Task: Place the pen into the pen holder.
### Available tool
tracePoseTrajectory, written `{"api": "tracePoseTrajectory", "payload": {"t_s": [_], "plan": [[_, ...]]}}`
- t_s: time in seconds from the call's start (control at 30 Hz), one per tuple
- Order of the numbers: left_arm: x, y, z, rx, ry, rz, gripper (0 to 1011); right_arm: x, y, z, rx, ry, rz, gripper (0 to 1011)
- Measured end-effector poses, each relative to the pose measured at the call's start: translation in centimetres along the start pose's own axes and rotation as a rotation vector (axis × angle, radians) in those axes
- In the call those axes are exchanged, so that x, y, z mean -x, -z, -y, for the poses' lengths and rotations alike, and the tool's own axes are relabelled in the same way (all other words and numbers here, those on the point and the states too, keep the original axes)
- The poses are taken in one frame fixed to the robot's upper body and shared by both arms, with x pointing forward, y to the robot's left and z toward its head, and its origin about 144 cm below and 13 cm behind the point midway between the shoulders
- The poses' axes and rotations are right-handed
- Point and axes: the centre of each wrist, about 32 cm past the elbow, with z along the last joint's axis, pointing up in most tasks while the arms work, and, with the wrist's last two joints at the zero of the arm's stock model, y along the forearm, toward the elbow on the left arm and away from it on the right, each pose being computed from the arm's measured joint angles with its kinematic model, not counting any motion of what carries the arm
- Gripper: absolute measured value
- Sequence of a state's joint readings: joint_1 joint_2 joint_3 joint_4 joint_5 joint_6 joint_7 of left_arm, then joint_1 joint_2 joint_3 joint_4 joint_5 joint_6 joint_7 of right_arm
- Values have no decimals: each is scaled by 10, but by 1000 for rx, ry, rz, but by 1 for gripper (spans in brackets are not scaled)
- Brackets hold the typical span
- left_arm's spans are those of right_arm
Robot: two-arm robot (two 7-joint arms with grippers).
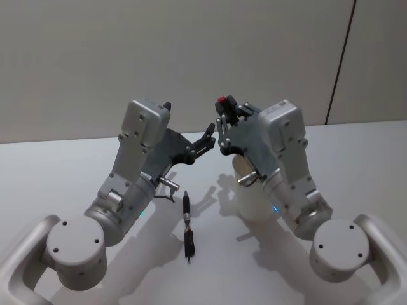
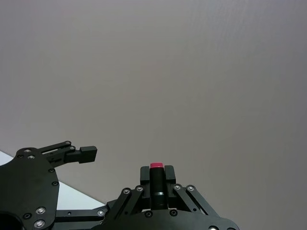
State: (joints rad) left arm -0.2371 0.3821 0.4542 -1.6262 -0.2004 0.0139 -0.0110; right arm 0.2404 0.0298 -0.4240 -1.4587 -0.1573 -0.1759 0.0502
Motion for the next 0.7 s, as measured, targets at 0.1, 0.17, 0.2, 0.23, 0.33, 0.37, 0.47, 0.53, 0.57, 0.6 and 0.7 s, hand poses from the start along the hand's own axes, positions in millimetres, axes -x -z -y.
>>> {"api": "tracePoseTrajectory", "payload": {"t_s": [0.1, 0.17, 0.2, 0.23, 0.33, 0.37, 0.47, 0.53, 0.57, 0.6, 0.7], "plan": [[0, 0, 0, 0, 0, 0, 1001, 0, 0, 1, 2, 1, -1, 225], [0, 0, 0, 0, 0, 0, 1001, 1, 0, 1, 3, 1, -2, 298], [0, 0, 0, 0, 0, 0, 1001, 1, 0, 1, 4, 1, -2, 298], [0, 0, 0, 0, 0, 0, 1001, 1, 0, 2, 4, 1, -2, 356], [0, 0, 0, 0, 0, 0, 1001, 1, 0, 2, 6, 1, -3, 457], [0, 0, 0, 0, 0, 0, 1001, 1, 1, 2, 6, 2, -3, 474], [0, 0, 0, 0, 0, 0, 1001, 1, 1, 3, 6, 2, -4, 577], [0, 0, 0, 0, 0, 0, 1001, 1, 0, 3, 6, 2, -4, 636], [0, 0, 0, 0, 0, 0, 1001, 1, 0, 3, 6, 2, -4, 658], [0, 0, 0, 0, 0, 0, 1001, 1, 0, 3, 6, 3, -5, 695], [0, 0, 0, -1, 0, 0, 1001, 1, 0, 3, 6, 4, -5, 805]]}}
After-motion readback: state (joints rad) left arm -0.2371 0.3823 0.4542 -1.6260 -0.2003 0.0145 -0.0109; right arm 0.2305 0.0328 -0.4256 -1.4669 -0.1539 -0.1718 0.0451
